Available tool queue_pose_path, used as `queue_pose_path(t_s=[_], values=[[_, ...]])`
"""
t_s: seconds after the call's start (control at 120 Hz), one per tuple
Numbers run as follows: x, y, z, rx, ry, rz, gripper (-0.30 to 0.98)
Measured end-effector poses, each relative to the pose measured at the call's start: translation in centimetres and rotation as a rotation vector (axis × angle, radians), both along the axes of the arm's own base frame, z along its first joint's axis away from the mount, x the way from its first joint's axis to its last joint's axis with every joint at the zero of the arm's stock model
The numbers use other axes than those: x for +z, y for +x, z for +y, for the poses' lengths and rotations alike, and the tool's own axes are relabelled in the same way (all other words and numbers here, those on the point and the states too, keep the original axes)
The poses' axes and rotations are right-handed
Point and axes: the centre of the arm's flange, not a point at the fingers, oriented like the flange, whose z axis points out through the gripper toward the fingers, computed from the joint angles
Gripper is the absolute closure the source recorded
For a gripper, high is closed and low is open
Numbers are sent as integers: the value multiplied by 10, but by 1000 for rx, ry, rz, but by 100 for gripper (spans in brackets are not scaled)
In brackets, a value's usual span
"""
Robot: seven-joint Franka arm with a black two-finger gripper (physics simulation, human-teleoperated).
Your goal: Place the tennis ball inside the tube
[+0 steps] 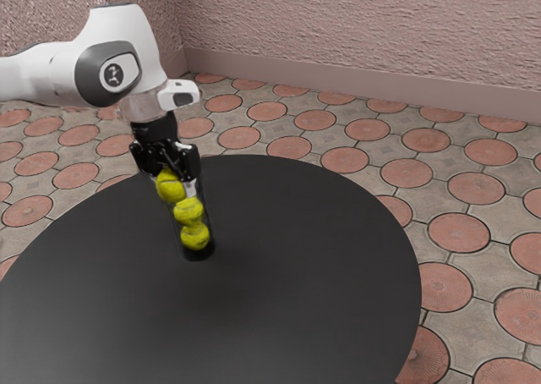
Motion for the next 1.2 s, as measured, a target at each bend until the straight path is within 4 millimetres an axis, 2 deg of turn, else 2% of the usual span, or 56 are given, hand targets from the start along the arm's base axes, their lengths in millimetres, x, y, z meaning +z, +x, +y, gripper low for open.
queue_pose_path(t_s=[0.083,0.217,0.45,0.6,0.825,1.2], values=[[16,3,4,-11,28,4,30],[36,15,32,23,65,3,30],[50,49,69,83,113,-2,28],[43,75,54,58,135,1,28],[28,87,73,89,148,17,28],[14,103,71,92,150,19,28]])
